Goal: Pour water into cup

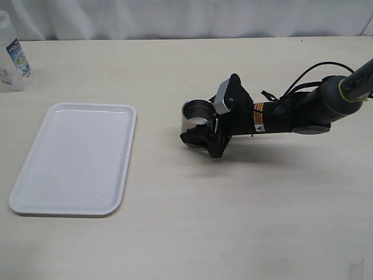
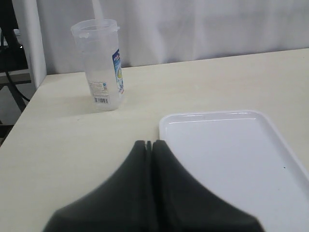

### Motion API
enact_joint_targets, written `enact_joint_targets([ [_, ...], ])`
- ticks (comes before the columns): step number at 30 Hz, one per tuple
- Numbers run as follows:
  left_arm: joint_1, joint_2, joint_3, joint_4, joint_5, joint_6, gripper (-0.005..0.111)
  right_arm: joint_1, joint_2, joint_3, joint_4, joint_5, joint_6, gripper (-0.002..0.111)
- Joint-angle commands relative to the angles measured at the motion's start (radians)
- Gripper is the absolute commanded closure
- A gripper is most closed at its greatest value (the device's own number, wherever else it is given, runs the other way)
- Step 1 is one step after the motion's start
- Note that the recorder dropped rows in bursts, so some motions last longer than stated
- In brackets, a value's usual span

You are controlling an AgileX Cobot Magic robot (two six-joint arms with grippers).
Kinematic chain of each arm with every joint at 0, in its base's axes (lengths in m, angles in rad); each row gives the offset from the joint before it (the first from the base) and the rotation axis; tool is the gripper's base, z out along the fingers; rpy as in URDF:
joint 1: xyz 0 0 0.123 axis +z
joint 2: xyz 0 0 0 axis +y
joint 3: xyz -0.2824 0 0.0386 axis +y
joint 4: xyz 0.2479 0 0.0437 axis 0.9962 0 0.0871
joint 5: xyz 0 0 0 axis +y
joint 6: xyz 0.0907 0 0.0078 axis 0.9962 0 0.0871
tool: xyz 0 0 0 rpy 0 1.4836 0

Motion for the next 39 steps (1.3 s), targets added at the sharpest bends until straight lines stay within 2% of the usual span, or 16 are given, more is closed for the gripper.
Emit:
enact_joint_targets([
  [1, 0.003, -0.003, 0.002, -0.003, -0.007, -0.006, 0.107, 0.0, 0.006, -0.002, -0.01, 0.006, -0.009, 0.104],
  [12, 0.003, -0.003, 0.002, -0.003, -0.007, -0.006, 0.107, 0.0, 0.006, -0.008, -0.005, -0.015, 0.043, 0.104],
  [18, 0.003, -0.003, 0.002, -0.003, -0.007, -0.006, 0.107, 0.0, -0.013, -0.014, 0.079, -0.024, 0.043, 0.104],
  [28, 0.003, -0.003, 0.002, -0.003, -0.007, -0.006, 0.107, 0.0, -0.02, -0.171, 0.065, -0.021, 0.218, 0.104],
  [36, 0.003, -0.003, 0.002, 0.006, -0.007, -0.006, 0.107, 0.053, -0.02, -0.301, 0.065, 0.175, 0.237, 0.104],
  [39, 0.003, -0.003, 0.002, 0.006, -0.007, -0.006, 0.107, 0.082, -0.012, -0.356, 0.065, 0.192, 0.24, 0.104],
])
